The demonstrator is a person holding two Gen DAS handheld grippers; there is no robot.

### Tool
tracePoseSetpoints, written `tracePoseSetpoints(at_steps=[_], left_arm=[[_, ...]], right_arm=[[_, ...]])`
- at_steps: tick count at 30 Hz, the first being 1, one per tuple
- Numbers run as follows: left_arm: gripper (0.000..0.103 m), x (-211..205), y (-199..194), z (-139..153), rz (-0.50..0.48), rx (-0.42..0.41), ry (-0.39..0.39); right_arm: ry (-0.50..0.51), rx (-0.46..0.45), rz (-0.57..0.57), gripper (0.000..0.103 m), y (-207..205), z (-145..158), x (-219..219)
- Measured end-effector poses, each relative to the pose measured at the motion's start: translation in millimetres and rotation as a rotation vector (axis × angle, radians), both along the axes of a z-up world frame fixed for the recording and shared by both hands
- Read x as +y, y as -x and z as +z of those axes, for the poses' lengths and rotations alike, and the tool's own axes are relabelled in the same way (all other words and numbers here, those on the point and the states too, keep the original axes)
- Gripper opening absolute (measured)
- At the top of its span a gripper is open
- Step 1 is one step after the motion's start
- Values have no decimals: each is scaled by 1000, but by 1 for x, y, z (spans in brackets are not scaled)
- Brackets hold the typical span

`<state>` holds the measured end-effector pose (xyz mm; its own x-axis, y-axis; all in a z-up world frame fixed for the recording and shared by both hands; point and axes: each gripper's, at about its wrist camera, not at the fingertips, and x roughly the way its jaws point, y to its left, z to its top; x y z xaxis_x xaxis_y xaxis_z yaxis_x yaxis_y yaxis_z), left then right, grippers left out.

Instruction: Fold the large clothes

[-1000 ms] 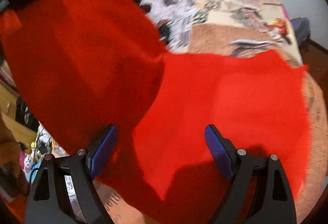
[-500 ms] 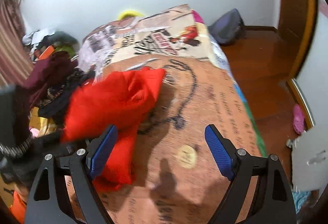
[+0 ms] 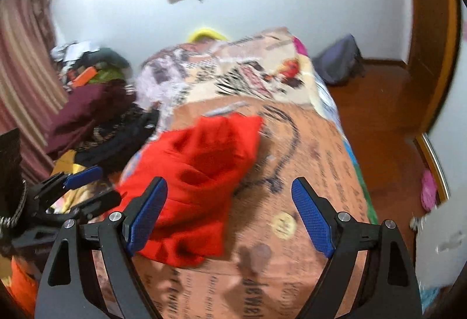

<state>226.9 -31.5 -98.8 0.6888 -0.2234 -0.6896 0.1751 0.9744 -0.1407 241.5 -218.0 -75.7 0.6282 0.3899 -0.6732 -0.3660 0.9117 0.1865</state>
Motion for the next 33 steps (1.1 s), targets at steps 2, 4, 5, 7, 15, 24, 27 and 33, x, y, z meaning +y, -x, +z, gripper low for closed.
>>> tracePoseSetpoints(at_steps=[2, 4, 5, 7, 15, 24, 27, 33], left_arm=[[74, 23, -2, -2, 71, 6, -31], [74, 42, -3, -7, 125, 19, -38], [74, 52, -3, -10, 148, 26, -38], [74, 68, -2, -15, 183, 35, -44], [74, 96, -4, -40, 215, 99, -15], [74, 108, -30, -86, 194, 246, 161], [74, 112, -37, -101, 180, 301, 259], [74, 126, -49, -124, 174, 392, 475]], right_arm=[[18, -20, 35, 85, -3, 2, 19], [40, -25, 66, 85, -9, 0, 39], [43, -18, 77, 85, -10, -3, 46], [48, -4, 105, 85, -16, -10, 61], [121, 107, 30, 85, -44, -53, 62], [13, 298, -12, 85, -46, -82, -6], [-60, 361, 6, 85, -48, -90, -12], [-160, 424, 50, 85, -57, -91, 0]])
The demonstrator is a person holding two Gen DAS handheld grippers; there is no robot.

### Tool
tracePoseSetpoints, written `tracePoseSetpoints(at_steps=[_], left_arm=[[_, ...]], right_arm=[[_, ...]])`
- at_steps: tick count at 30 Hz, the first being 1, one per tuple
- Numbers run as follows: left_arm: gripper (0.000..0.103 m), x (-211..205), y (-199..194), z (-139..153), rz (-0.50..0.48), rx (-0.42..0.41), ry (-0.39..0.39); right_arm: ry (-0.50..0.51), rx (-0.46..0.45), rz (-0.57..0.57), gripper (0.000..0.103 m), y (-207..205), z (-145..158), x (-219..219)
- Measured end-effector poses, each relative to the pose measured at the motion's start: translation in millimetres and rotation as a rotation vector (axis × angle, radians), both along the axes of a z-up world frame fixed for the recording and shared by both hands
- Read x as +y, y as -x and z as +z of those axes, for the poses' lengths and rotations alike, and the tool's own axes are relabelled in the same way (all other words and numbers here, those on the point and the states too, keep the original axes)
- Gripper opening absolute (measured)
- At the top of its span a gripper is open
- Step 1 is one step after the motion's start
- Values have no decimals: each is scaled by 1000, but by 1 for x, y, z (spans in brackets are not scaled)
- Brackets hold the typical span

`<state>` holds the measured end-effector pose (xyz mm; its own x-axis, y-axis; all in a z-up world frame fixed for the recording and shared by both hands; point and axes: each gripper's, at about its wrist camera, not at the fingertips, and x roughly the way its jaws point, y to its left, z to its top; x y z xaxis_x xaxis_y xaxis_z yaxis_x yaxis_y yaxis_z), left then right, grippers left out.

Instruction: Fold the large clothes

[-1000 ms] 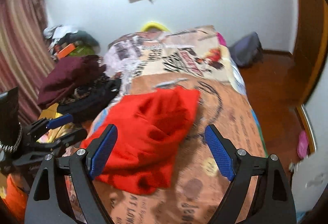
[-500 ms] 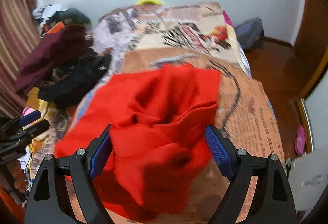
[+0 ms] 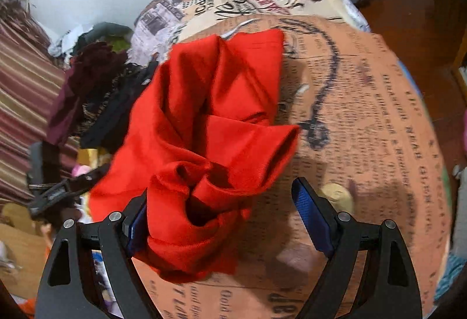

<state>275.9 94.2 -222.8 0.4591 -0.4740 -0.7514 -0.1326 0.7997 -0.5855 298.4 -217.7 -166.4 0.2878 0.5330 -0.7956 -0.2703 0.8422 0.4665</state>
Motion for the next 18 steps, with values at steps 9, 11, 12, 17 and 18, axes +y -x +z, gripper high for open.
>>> tracePoseSetpoints(at_steps=[9, 11, 12, 17, 18], left_arm=[[77, -5, -20, -26, -30, 63, 201], [80, -8, -24, -33, -33, 75, 246], [80, -9, -27, -36, -31, 80, 267], [80, -15, -34, -43, -28, 71, 304], [80, -17, -34, -43, -28, 68, 301]], right_arm=[[-6, 74, 36, 85, -22, -23, 19], [-29, 78, 35, 85, -24, -24, 17], [-38, 82, 36, 85, -25, -24, 17], [-77, 81, 46, 74, -27, -24, 18], [-90, 82, 51, 66, -26, -24, 18]])
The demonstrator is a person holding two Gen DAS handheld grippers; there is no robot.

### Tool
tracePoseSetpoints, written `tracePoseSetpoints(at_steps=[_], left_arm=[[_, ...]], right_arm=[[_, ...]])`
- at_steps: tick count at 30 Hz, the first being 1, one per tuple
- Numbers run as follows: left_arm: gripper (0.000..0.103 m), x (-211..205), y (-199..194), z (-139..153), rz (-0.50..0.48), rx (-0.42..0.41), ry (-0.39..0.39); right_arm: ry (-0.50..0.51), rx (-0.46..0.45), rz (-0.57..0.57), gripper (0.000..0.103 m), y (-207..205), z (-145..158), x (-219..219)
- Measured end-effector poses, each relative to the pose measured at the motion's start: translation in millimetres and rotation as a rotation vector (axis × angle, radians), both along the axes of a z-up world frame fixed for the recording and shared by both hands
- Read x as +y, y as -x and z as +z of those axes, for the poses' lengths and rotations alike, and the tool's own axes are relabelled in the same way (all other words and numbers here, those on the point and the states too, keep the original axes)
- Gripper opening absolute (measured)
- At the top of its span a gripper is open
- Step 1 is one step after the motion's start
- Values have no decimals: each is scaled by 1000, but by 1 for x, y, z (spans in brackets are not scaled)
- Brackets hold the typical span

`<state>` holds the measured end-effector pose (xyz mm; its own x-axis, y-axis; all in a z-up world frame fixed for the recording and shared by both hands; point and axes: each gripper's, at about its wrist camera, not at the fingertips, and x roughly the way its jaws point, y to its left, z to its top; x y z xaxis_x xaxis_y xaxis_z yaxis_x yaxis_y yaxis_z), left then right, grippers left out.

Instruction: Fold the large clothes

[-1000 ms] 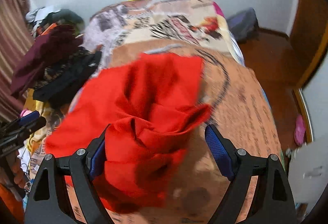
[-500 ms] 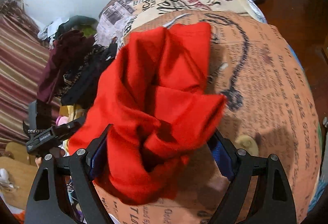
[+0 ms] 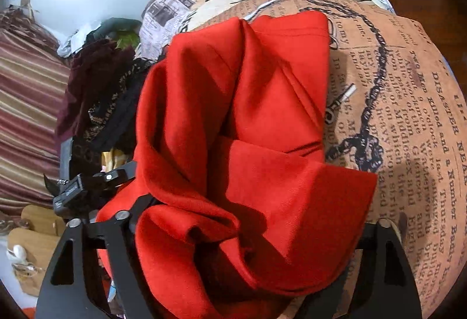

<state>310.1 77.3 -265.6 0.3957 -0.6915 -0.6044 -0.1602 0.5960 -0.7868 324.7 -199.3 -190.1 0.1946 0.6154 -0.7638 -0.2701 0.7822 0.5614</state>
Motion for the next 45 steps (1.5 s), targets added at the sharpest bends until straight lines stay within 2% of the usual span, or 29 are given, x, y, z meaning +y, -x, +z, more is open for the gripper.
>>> tracePoseSetpoints(at_steps=[1, 4, 8, 11, 15, 19, 29, 32, 36, 41, 45], left_arm=[[77, -2, 1, 1, 1, -4, -7], [60, -7, 8, 8, -1, -33, -34], [38, -9, 13, 34, -9, -100, -56], [33, -16, 19, 59, -28, -154, -115], [30, -22, 30, 102, -45, -243, -203], [29, -15, 39, 149, -41, -341, -248], [27, 47, 38, 287, 50, -611, -397], [27, 72, 33, 313, 94, -662, -436], [27, 124, 22, 330, 173, -670, -470], [27, 212, 3, 320, 299, -626, -413], [27, 261, -10, 310, 355, -605, -351]], right_arm=[[-14, 1, 5, 57, 0, 1, 1], [-17, -11, 0, 43, 3, 7, 3], [-17, -34, -2, 32, 6, 18, 4], [-22, -65, 7, 26, 10, 31, 9], [-18, -120, 35, 23, 13, 51, 20], [-47, -203, 67, 22, 11, 86, 38], [-116, -443, 141, 22, -7, 179, 103], [-145, -498, 171, 22, -18, 201, 136], [-177, -535, 214, 22, -36, 219, 187], [-206, -534, 271, 22, -60, 218, 260], [-231, -506, 299, 22, -76, 208, 300]])
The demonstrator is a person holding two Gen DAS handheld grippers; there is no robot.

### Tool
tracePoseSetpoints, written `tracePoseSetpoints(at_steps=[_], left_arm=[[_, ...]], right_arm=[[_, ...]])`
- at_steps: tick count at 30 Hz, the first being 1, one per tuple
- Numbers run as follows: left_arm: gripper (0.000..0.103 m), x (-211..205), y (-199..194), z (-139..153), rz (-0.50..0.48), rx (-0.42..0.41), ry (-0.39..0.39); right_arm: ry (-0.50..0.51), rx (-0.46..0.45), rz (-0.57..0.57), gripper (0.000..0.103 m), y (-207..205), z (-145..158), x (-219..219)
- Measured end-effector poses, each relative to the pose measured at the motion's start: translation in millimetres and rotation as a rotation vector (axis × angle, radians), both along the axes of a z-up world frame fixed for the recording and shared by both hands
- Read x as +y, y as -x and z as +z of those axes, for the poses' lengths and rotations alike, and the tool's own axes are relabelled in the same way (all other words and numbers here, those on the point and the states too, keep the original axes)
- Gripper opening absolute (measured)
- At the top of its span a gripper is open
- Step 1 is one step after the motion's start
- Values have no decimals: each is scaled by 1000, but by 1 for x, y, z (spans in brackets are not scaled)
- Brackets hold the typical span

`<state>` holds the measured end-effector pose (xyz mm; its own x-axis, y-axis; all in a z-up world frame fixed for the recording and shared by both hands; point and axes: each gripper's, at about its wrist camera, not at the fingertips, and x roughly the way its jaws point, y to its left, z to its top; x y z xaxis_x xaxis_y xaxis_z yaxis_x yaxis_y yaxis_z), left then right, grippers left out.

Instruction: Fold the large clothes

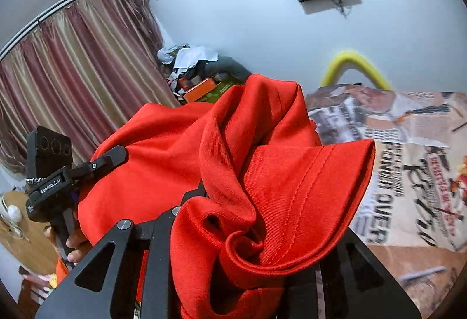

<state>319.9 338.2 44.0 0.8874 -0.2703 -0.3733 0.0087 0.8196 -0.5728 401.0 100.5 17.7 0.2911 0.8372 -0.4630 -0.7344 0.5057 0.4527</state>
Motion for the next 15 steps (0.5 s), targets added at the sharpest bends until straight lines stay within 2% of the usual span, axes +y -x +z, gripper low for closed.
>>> tracePoseSetpoints(at_steps=[4, 12, 15], left_arm=[[27, 18, -16, 1, 6, 5, 10], [26, 24, 5, 43, 38, -131, 0], [26, 29, 13, 42, 70, -128, -7]], right_arm=[[4, 0, 1, 22, -6, 3, 14], [-18, -97, 3, 22, 2, 55, 25], [-4, -88, 23, 22, 5, 53, 35]])
